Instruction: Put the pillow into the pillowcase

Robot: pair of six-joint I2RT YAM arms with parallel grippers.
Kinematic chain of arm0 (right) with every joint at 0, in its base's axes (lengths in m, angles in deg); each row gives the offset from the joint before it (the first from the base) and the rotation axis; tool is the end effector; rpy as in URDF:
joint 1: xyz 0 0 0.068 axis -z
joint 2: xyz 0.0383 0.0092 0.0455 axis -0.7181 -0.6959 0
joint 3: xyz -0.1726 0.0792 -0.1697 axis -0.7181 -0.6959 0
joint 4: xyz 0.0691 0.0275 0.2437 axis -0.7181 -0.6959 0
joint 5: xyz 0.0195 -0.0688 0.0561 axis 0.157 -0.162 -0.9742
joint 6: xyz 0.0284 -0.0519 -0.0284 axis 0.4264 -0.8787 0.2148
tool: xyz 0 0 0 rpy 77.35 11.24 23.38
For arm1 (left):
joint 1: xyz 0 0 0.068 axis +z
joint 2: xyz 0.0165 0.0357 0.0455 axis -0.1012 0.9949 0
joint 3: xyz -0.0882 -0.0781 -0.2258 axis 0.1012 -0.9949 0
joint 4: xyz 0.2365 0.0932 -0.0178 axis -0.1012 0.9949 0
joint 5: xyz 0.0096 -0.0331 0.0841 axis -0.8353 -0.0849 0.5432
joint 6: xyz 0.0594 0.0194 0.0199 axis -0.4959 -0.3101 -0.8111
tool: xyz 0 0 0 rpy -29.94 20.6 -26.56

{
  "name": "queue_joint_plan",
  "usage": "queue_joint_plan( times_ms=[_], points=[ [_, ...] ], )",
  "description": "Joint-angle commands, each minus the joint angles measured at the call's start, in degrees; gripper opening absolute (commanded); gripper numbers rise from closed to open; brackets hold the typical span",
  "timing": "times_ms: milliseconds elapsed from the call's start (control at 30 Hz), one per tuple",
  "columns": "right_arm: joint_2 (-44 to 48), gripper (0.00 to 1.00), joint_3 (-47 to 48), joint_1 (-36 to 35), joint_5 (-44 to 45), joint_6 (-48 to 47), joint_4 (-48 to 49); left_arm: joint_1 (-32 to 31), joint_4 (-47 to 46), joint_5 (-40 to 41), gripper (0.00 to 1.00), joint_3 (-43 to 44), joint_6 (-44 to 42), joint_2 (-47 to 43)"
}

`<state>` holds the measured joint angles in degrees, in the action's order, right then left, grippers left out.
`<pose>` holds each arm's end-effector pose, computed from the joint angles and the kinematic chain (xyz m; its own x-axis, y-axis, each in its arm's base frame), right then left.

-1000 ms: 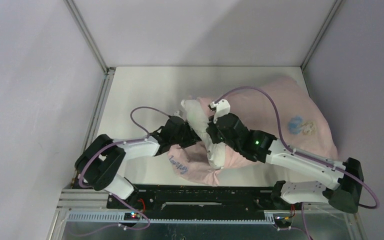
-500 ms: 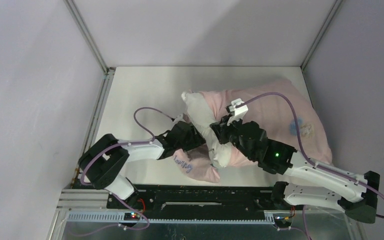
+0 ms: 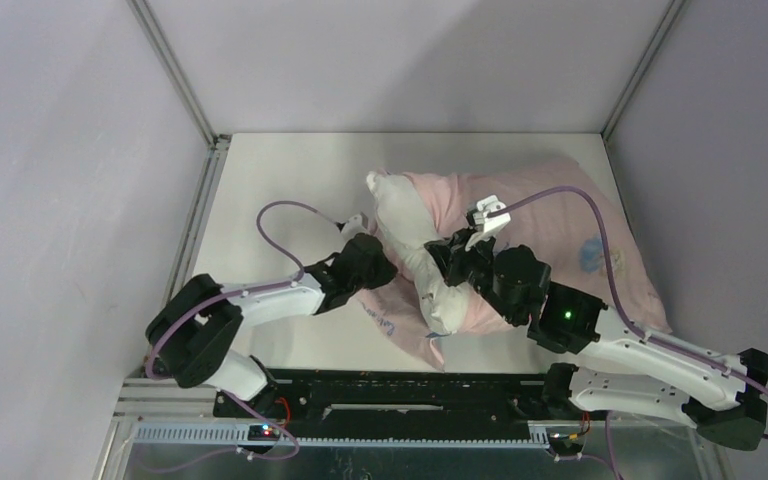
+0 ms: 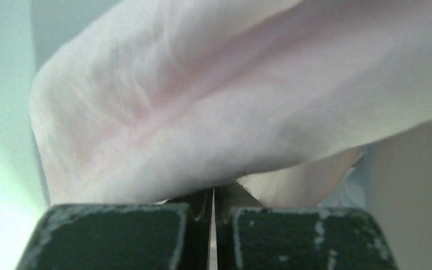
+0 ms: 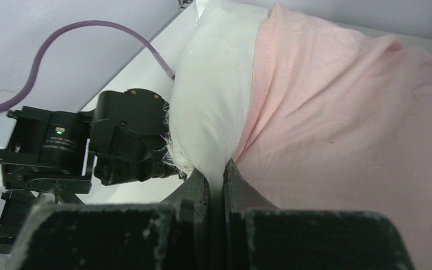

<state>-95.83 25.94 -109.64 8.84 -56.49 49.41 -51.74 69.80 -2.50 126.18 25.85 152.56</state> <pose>0.1211 0.1933 0.3483 -0.2411 0.1342 -0.9612 -0.5581 0.7911 0.2505 0.2227 -0.2142 0.1549 -0.7293 -0.4253 -0.5360 -0.0504 0.8146 -0.5778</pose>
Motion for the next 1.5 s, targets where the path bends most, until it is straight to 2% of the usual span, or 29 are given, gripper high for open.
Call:
queue_joint_plan(
  times_ms=[0, 167, 300, 367, 467, 567, 667, 833, 900, 967, 1033, 1100, 1167, 1233, 1467],
  points=[
    [2.67, 0.0, 1.4, -1.15, 2.53, 0.26, 7.32, 0.5, 1.94, 4.06, 0.0, 2.28, -3.97, -7.38],
    [3.25, 0.0, -0.67, -1.28, 3.87, -0.76, 7.58, 0.77, 4.29, 3.24, 0.0, -0.11, -5.71, -15.36],
    [3.94, 0.0, -1.43, -1.23, 3.93, -1.62, 8.4, 1.27, 3.95, -2.28, 0.0, -1.79, -6.78, -17.21],
    [4.19, 0.0, -1.43, -1.29, 3.68, -2.12, 8.6, 1.14, 4.96, -5.76, 0.09, -1.13, -7.03, -15.93],
    [4.31, 0.0, -1.43, -1.21, 3.78, -2.35, 8.49, 0.48, 5.19, -8.78, 0.34, -1.39, -5.81, -13.95],
    [4.06, 0.0, -1.43, -1.26, 3.84, -2.07, 7.94, -0.66, 7.74, -9.83, 0.49, -0.79, -4.88, -11.6],
    [3.53, 0.0, -1.43, -1.3, 3.76, -1.96, 7.74, -1.91, 7.01, -10.93, 0.57, -0.58, -4.05, -9.49],
    [3.12, 0.0, -1.43, -1.63, 4.04, -2.29, 8.16, -3.24, 6.5, -11.86, 0.61, 0.45, -2.47, -5.49],
    [3.03, 0.0, -1.43, -1.64, 4.29, -2.56, 8.17, -3.36, 5.97, -12.03, 0.6, 0.51, -1.78, -4.38],
    [2.83, 0.0, -1.42, -1.69, 4.5, -2.61, 7.95, -3.43, 5.95, -12.03, 0.52, 0.49, -1.16, -3.32],
    [2.66, 0.0, -1.43, -1.77, 4.62, -2.64, 7.99, -3.45, 3.76, -12.03, 0.38, 0.58, -0.8, -2.6],
    [2.49, 0.0, -1.45, -2.01, 5.15, -2.87, 7.86, -3.41, 2.85, -13.08, 0.17, 0.56, -0.28, -2.37],
    [2.37, 0.0, -1.43, -2.16, 5.88, -2.82, 7.38, -3.44, 2.82, -13.47, 0.03, 0.58, -0.21, -3.19],
    [2.02, 0.0, -1.43, -2.13, 7.23, -2.77, 6.11, -3.19, 3.69, -12.78, 0.0, 0.31, -0.43, -5.09],
    [0.12, 0.0, -1.47, 0.8, 9.77, 2.64, -3.02, 0.77, 6.87, -11.19, 0.0, -5.58, -2.38, -16.6]
  ],
)
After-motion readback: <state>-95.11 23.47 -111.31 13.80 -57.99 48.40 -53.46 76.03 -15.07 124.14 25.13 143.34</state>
